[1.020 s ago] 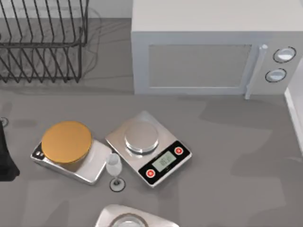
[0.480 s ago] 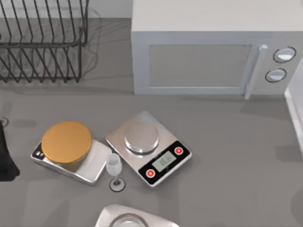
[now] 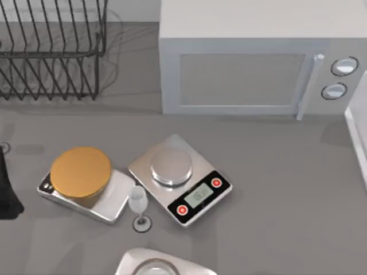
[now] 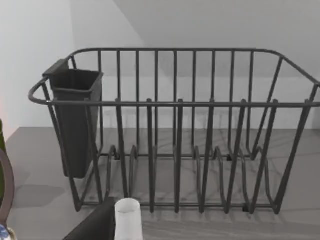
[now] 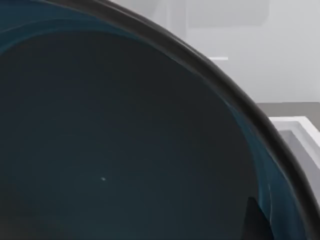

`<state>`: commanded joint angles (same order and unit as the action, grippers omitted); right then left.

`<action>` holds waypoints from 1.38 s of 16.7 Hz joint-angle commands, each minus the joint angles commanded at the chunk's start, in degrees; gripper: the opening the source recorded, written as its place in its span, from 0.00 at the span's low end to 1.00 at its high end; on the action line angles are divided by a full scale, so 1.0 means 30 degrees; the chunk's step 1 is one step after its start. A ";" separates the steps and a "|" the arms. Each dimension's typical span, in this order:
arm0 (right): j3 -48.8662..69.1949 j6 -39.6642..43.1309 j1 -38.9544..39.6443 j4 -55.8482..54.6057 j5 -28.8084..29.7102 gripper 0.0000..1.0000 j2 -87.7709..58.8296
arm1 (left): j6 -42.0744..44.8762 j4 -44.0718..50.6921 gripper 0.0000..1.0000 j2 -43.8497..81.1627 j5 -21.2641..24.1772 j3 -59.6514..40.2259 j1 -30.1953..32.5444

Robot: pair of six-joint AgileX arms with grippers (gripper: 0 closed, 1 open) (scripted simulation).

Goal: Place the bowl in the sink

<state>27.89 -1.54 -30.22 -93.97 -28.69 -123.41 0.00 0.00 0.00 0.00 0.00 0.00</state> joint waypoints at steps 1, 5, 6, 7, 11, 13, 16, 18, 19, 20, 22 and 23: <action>0.0019 0.0080 -0.0017 -0.0758 0.0057 0.00 -0.0461 | 0.0000 0.0000 1.00 0.0000 0.0000 0.0000 0.0000; 0.0051 0.0235 -0.0010 -0.1798 0.0157 0.00 -0.1196 | 0.0000 0.0000 1.00 0.0000 0.0000 0.0000 0.0000; 0.0051 0.0235 -0.0010 -0.1798 0.0157 0.00 -0.1196 | 0.0000 0.0000 1.00 0.0000 0.0000 0.0000 0.0000; 0.0051 0.0235 -0.0010 -0.1798 0.0157 0.00 -0.1196 | 0.0000 0.0000 1.00 0.0000 0.0000 0.0000 0.0000; 0.0051 0.0235 -0.0010 -0.1798 0.0157 0.23 -0.1196 | 0.0000 0.0000 1.00 0.0000 0.0000 0.0000 0.0000; 0.0051 0.0235 -0.0010 -0.1798 0.0157 0.38 -0.1196 | 0.0000 0.0000 1.00 0.0000 0.0000 0.0000 0.0000; 0.0051 0.0235 -0.0010 -0.1798 0.0157 0.60 -0.1196 | 0.0000 0.0000 1.00 0.0000 0.0000 0.0000 0.0000; 0.0051 0.0235 -0.0010 -0.1798 0.0157 0.75 -0.1196 | 0.0000 0.0000 1.00 0.0000 0.0000 0.0000 0.0000; 0.0051 0.0235 -0.0010 -0.1798 0.0157 0.83 -0.1196 | 0.0000 0.0000 1.00 0.0000 0.0000 0.0000 0.0000; 0.0051 0.0235 -0.0010 -0.1798 0.0157 0.90 -0.1196 | 0.0000 0.0000 1.00 0.0000 0.0000 0.0000 0.0000; 0.0051 0.0235 -0.0010 -0.1798 0.0157 1.00 -0.1196 | 0.0000 0.0000 1.00 0.0000 0.0000 0.0000 0.0000; 0.0051 0.0235 -0.0010 -0.1798 0.0157 1.00 -0.1196 | 0.0000 0.0000 1.00 0.0000 0.0000 0.0000 0.0000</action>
<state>28.04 -0.83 -30.25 -99.36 -28.21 -126.99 0.00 0.00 0.00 0.00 0.00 0.00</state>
